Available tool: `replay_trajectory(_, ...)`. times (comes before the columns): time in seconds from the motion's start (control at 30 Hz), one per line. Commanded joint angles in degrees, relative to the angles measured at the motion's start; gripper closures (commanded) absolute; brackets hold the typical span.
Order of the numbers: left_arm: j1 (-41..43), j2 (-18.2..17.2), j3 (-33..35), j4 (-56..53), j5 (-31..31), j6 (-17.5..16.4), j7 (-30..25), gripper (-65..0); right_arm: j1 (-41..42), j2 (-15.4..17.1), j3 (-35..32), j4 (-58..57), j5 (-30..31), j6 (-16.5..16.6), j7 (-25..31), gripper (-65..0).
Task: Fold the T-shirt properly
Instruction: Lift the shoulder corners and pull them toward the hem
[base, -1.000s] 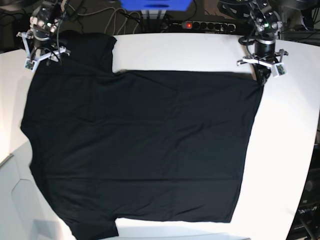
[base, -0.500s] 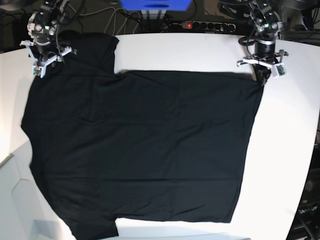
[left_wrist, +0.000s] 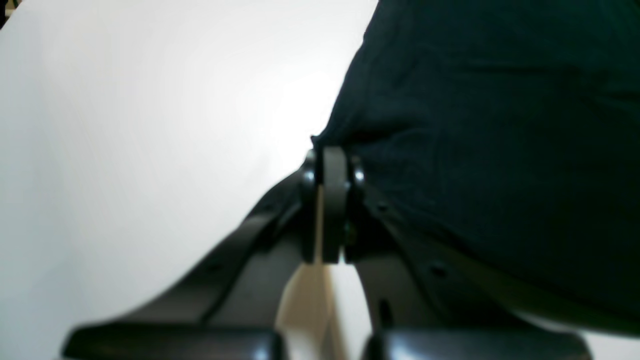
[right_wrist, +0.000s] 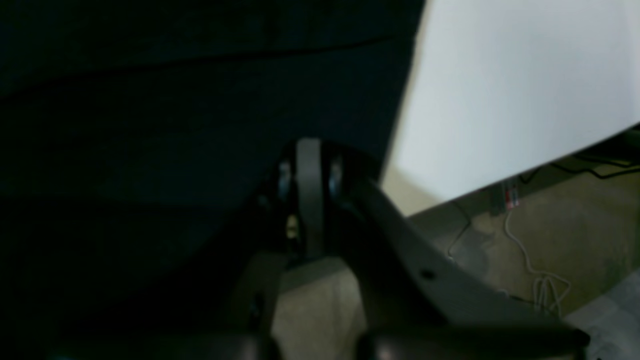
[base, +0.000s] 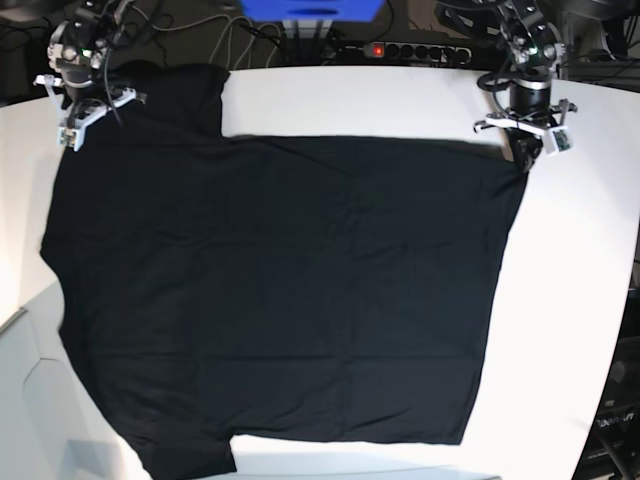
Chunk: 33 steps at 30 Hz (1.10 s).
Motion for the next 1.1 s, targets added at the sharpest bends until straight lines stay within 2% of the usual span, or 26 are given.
replay_trajectory(0.0,0.4,-0.4,-1.1,1.3,-0.6,0.0,-1.6,0.0,-0.3,0.4,0.8,2.1,0.0,0.9,1.7,0.0)
replay_trajectory(0.1,0.9,-0.4,-2.7,1.3,-0.8,0.0,-1.6,0.0,-0.7,0.4,0.9,3.9,0.0,1.0,3.5,0.0)
replay_trajectory(0.43,2.5,0.1,-2.8,0.6,-1.2,0.0,-1.6,0.0,-2.3,0.3,0.5,4.7,0.0,1.1,3.3,0.0)
replay_trajectory(0.53,2.3,0.4,-2.8,0.6,-1.0,0.0,-1.6,0.0,-3.4,0.3,-0.3,4.7,0.0,3.8,3.3,0.0)
replay_trajectory(0.67,2.2,0.4,-2.7,0.6,-0.8,0.0,-1.6,0.0,-3.3,-1.0,0.2,4.6,-0.3,7.9,3.3,-14.0)
replay_trajectory(0.83,2.1,0.4,-2.7,0.6,-0.7,0.0,-1.6,0.0,-3.2,-1.2,1.2,4.6,0.0,8.2,3.3,-34.0)
replay_trajectory(0.9,2.1,0.4,-2.6,0.6,-0.7,0.0,-1.6,0.0,-3.2,-1.2,1.2,4.5,0.0,8.7,3.3,-37.8)
replay_trajectory(1.07,2.1,0.4,-2.6,0.6,-0.7,0.0,-1.6,0.0,-3.2,-1.2,1.2,4.2,0.0,9.8,3.3,-38.4)
